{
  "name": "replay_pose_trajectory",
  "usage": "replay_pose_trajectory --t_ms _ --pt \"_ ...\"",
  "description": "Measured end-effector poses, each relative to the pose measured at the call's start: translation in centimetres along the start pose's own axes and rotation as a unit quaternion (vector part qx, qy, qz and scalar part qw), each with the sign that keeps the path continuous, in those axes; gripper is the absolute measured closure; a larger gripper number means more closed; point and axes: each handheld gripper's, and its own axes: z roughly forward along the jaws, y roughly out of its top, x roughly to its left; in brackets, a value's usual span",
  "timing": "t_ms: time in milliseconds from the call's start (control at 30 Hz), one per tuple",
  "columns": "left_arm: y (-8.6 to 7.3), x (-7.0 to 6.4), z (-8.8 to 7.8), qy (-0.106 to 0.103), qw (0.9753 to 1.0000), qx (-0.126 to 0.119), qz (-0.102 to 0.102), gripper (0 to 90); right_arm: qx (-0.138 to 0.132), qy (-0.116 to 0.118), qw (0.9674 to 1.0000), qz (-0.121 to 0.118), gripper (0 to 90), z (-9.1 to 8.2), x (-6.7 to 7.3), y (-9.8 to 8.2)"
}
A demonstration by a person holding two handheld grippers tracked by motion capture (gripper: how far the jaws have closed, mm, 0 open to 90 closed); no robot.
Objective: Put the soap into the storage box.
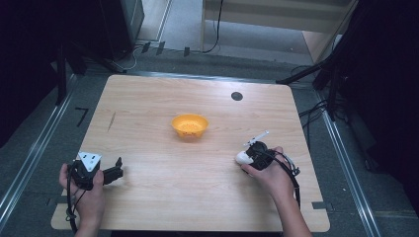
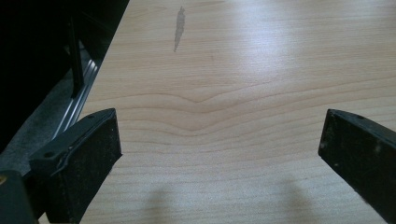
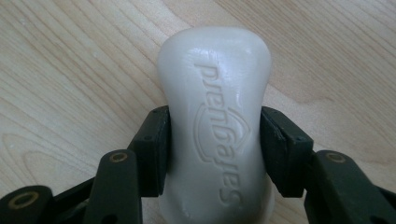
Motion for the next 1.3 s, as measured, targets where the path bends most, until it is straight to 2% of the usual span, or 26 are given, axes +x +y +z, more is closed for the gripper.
replay_pose_trajectory --t_ms 133,367,467,600,700,867,900,1133,1167,1200,1300 --pt "0.0 0.0 0.0 -0.001 1.0000 0.001 -0.001 0.0 -0.005 0.007 0.9998 -0.020 49.0 0.0 -0.1 -0.1" --pt "0.0 0.0 0.0 -0.001 1.0000 0.001 0.000 0.0 -0.027 0.005 0.9996 -0.006 49.1 0.0 -0.3 -0.6" --pt "0.0 0.0 0.0 0.000 1.0000 0.001 0.003 0.0 -0.027 0.005 0.9996 0.001 49.2 0.0 -0.3 -0.6" --pt "0.0 0.1 0.0 -0.001 1.0000 0.003 -0.001 0.0 -0.025 0.003 0.9997 -0.005 49.5 0.0 -0.2 -0.6" --pt "0.0 0.3 0.0 -0.003 0.9999 0.002 -0.011 0.0 -0.020 0.004 0.9996 -0.019 49.8 -0.1 -0.2 -0.6" --pt "0.0 0.2 0.0 -0.001 1.0000 0.004 -0.004 0.0 -0.019 0.012 0.9995 -0.022 50.1 -0.3 -0.2 -0.7" --pt "0.0 0.2 0.0 -0.001 1.0000 0.004 -0.003 0.0 -0.019 0.007 0.9993 -0.030 50.1 -0.5 -0.1 -0.7" --pt "0.0 0.1 0.0 0.001 1.0000 0.004 -0.002 0.0 -0.021 0.011 0.9988 -0.042 50.3 -1.5 -0.1 0.0" --pt "0.0 0.1 0.1 0.001 1.0000 0.004 -0.003 0.0 -0.026 0.011 0.9982 -0.052 50.3 -1.8 -0.2 0.2" --pt "0.0 0.1 0.1 0.001 1.0000 0.004 -0.003 0.0 -0.026 0.011 0.9982 -0.052 50.3 -1.8 -0.2 0.2" --pt "0.0 0.1 0.1 0.000 1.0000 0.003 -0.003 0.0 -0.022 0.020 0.9977 -0.060 50.5 -2.2 -0.4 0.8"
